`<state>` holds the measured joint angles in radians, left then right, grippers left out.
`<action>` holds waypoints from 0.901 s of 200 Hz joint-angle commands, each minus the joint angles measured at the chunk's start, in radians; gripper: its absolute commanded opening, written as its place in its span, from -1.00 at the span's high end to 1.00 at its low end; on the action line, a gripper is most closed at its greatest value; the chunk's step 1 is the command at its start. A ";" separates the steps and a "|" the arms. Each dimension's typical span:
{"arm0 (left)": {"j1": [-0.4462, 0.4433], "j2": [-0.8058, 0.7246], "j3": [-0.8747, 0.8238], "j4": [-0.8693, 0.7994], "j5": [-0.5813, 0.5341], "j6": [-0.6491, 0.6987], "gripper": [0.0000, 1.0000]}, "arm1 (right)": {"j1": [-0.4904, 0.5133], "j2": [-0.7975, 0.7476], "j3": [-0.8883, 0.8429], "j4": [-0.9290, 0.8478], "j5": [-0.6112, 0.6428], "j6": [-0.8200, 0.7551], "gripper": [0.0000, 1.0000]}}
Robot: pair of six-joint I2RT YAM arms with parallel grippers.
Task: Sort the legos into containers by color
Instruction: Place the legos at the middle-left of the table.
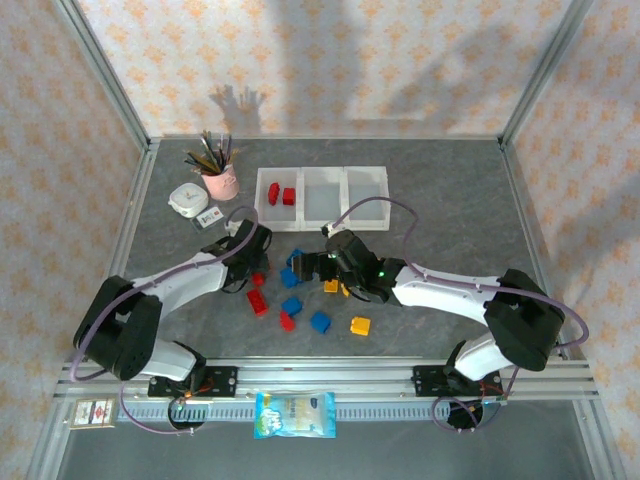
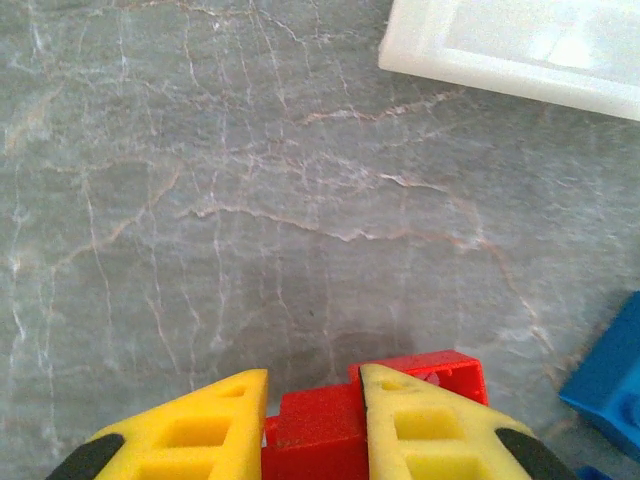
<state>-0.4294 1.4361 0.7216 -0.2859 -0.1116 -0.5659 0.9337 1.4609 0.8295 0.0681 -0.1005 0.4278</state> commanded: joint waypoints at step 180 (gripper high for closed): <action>0.033 0.005 -0.067 0.036 0.118 0.005 0.02 | -0.005 0.009 0.014 0.016 0.017 0.012 -1.00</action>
<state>-0.3973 1.4097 0.6693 -0.2897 -0.0124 -0.5488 0.9333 1.4643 0.8299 0.0685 -0.1009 0.4309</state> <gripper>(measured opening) 0.517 0.998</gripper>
